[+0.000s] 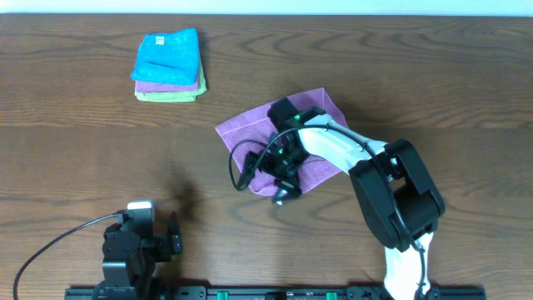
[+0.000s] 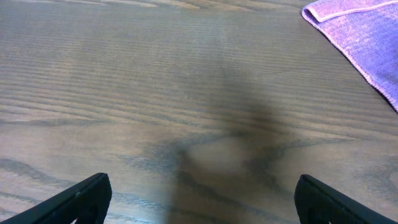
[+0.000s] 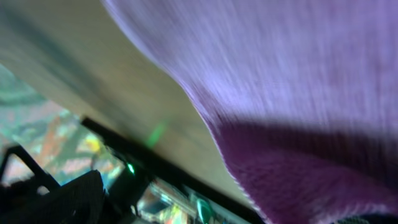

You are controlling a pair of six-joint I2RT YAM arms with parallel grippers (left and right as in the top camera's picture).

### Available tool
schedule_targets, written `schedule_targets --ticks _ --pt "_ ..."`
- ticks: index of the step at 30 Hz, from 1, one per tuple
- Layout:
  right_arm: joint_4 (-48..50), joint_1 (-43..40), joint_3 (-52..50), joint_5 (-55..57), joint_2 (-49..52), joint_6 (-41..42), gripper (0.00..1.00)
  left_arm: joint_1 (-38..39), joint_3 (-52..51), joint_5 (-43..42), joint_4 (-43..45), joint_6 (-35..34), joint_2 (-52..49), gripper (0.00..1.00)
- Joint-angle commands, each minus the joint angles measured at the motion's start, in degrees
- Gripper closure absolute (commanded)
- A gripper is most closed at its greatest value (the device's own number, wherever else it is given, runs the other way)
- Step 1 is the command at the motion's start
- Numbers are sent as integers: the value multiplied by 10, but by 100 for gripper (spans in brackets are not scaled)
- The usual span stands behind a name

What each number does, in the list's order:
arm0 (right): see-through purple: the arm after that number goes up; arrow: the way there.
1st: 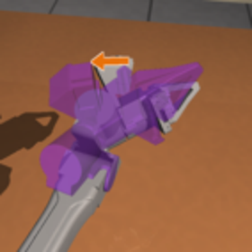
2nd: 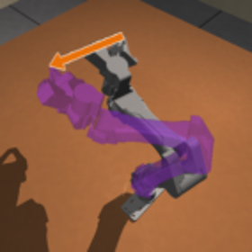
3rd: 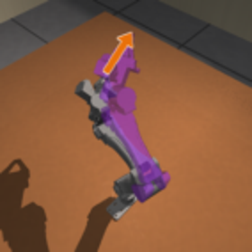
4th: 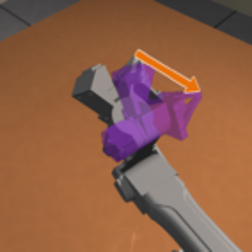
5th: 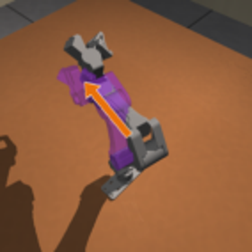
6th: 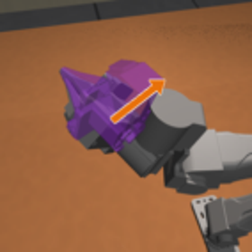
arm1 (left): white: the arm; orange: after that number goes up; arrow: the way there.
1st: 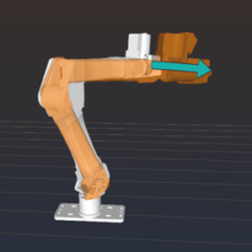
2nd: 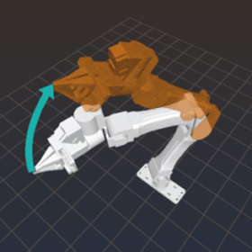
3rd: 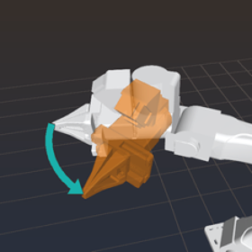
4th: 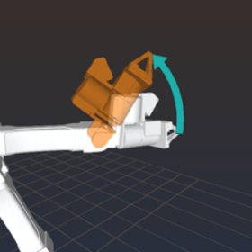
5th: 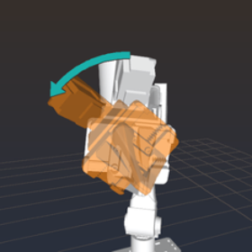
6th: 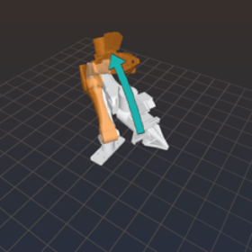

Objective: Fold the cloth
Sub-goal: 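Drag the purple cloth with the right gripper toward the table center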

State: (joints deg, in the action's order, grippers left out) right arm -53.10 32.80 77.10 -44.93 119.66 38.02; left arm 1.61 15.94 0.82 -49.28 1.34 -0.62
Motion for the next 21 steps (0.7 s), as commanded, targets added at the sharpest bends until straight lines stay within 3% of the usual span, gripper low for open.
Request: schedule_targets --ticks 1,9,15,21 --pt "-56 -1 -6 -33 -42 -78 1 -1 -25 7 -21 2 3 5" --pt "-218 18 -6 -15 -126 -190 1 -1 -25 7 -21 2 3 5" --pt "-206 -4 -6 170 -233 -212 1 -1 -25 7 -21 2 3 5" --pt "-158 -98 -6 188 -364 -291 1 -1 -25 7 -21 2 3 5"
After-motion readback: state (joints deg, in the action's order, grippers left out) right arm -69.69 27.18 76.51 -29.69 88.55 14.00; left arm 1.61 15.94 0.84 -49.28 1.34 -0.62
